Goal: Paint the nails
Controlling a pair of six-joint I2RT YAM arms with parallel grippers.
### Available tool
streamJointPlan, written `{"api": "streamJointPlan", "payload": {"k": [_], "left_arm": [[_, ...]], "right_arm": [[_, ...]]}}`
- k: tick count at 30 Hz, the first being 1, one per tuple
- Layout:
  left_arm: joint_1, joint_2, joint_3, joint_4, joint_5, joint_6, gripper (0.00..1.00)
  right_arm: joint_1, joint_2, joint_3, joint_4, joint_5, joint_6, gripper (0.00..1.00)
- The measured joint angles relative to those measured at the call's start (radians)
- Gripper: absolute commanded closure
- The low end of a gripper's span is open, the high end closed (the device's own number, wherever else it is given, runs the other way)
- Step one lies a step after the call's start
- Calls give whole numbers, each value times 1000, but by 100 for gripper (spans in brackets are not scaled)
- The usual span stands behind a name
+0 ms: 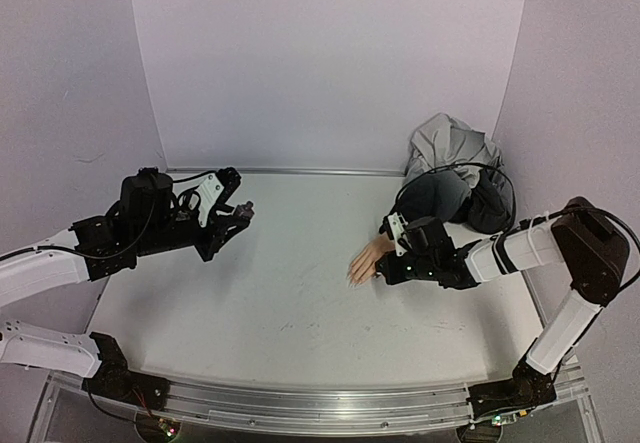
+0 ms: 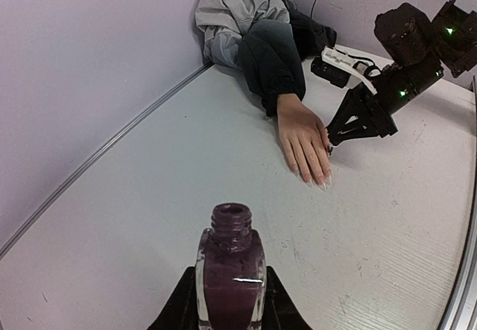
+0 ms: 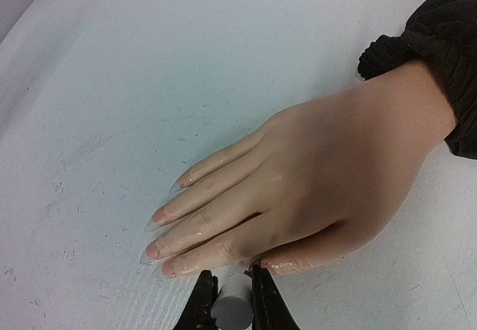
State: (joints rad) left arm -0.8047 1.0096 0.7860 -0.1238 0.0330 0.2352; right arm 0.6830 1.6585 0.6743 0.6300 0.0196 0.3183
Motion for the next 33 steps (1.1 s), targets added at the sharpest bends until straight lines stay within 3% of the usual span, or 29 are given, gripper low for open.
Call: {"api": "streamJointPlan", "payload": {"k": [33], "left_arm": [[1, 0, 0, 0, 1, 0, 100]], "right_arm": [[0, 0, 0, -2, -18, 20, 100]]}}
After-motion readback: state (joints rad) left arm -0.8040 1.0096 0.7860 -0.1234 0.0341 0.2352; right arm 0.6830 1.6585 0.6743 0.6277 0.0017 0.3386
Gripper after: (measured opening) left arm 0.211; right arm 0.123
